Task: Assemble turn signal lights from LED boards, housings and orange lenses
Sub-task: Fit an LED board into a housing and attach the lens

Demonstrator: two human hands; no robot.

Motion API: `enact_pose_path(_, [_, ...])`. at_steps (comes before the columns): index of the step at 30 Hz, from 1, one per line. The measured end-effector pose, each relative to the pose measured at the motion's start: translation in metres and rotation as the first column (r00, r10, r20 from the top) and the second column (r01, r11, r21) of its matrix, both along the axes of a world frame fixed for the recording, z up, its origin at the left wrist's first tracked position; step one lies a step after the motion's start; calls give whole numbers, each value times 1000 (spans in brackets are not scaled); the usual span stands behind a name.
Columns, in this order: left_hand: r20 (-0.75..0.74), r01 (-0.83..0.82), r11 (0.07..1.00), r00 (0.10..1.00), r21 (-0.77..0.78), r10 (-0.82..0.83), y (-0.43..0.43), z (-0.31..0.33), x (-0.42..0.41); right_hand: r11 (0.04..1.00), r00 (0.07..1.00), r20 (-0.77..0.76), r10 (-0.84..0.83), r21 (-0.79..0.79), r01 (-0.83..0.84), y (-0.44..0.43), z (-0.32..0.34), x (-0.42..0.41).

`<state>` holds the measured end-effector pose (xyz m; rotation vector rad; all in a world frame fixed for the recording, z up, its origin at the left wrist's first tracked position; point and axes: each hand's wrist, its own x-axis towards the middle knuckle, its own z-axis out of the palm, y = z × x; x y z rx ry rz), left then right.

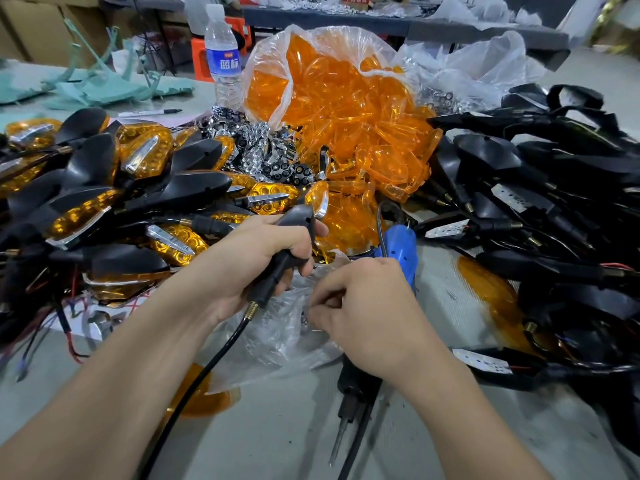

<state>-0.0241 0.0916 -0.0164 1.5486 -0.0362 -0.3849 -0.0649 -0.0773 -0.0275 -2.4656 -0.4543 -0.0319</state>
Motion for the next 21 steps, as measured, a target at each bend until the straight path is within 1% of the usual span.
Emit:
enact_pose_path(2, [4, 5, 1000, 1000, 9, -5, 1, 0, 0, 972, 997, -38, -72, 222, 79, -4, 2, 1])
enact_pose_path(3, [9, 9, 1000, 1000, 15, -9, 1, 0, 0, 950, 994, -45, -101, 292, 109, -6, 2, 1])
enact_pose_path(4, [13, 14, 1000, 1000, 21, -14, 1, 0, -1, 939, 993, -51, -107, 323, 118, -8, 3, 1])
enact_pose_path(6, [20, 21, 999, 1000, 24, -22, 0, 1, -2, 951, 994, -70, -78, 295, 96, -9, 3, 1])
enact_pose_path(9, [24, 25, 1000, 999, 17, -26, 0, 0, -2, 989, 998, -52, -31, 141, 39, -4, 2, -2])
enact_pose_path(10, [25, 23, 1000, 999, 11, -23, 1, 0, -2, 989, 998, -46, -41, 138, 47, -3, 2, -2])
enact_pose_path(11, [27, 20, 1000, 999, 5, -21, 1, 0, -1, 983, 997, -40, -64, 170, 70, -3, 2, -1])
enact_pose_path(13, [28, 14, 1000, 1000, 4, -14, 1, 0, 0, 946, 989, -26, -148, 287, 150, -7, 5, 2])
enact_pose_path(15, [23, 14, 1000, 1000, 5, -14, 0, -1, 0, 864, 976, -50, -213, 456, 212, -14, 10, 4])
enact_pose_path(17, [23, 25, 1000, 999, 15, -25, -2, -3, -1, 768, 974, -110, -196, 601, 222, -19, 16, 3])
enact_pose_path(18, [24, 29, 999, 999, 23, -30, -4, -4, -2, 750, 978, -117, -175, 627, 209, -20, 17, 2])
enact_pose_path(21, [36, 58, 997, 998, 46, -60, -9, -4, -5, 760, 982, -93, -166, 623, 188, -20, 16, 1])
